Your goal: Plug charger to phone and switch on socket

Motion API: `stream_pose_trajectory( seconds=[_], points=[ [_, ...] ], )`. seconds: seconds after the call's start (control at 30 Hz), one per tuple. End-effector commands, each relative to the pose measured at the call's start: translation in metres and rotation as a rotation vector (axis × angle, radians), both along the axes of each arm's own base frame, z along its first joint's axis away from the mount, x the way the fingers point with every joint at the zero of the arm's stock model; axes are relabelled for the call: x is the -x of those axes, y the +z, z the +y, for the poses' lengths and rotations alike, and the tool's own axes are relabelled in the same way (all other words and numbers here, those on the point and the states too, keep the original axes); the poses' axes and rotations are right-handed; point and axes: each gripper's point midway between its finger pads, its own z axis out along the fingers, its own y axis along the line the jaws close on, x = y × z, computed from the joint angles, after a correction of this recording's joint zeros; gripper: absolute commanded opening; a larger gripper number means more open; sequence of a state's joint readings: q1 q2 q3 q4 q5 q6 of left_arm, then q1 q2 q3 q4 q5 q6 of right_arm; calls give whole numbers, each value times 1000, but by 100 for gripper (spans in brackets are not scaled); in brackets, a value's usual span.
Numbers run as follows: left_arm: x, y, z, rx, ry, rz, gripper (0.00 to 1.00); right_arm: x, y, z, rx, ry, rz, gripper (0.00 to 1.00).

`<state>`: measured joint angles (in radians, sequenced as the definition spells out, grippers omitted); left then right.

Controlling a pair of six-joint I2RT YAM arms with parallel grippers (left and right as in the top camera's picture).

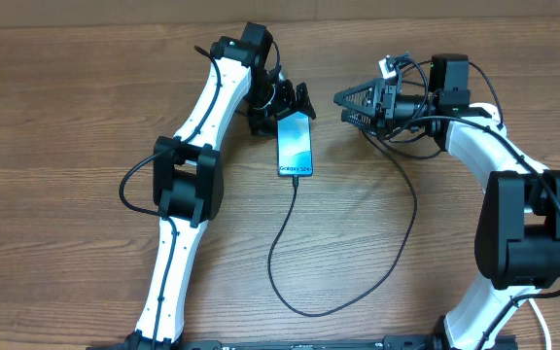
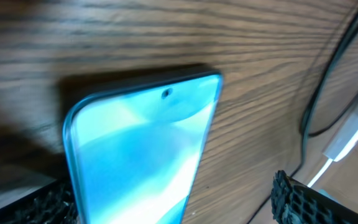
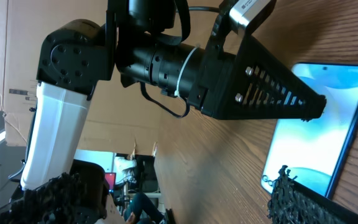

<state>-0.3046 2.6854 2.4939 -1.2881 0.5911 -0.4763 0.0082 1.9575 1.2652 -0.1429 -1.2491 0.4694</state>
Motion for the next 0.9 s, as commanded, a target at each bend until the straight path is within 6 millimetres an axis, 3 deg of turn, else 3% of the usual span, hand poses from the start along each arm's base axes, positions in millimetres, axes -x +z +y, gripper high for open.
stream_pose_trajectory(
  seconds=[0.0,0.23,0.33,0.43,0.6,0.63,0.77,0.87],
  points=[
    [9,-43,36,-214,7,46,100,-2,4,1,4,8,-36,100],
    [21,-44,55,-318,-43,65,100,-3,2,1,12,1,-33,100],
    [21,-31,60,-341,-71,36,100,-3,0,0,18,-4,-26,100],
    [16,-4,76,-426,-66,-28,100,-3,0,0,18,-4,-26,100],
    [9,77,86,-473,-72,-214,100,-4,0,0,23,-10,-26,100],
    [12,117,86,-466,-70,-296,100,-4,0,0,23,-9,-25,100],
    [26,210,89,-493,-35,-520,100,-4,0,0,23,-10,-26,100],
    [39,261,98,-531,0,-648,100,-4,0,0,23,-10,-26,100]
  ],
)
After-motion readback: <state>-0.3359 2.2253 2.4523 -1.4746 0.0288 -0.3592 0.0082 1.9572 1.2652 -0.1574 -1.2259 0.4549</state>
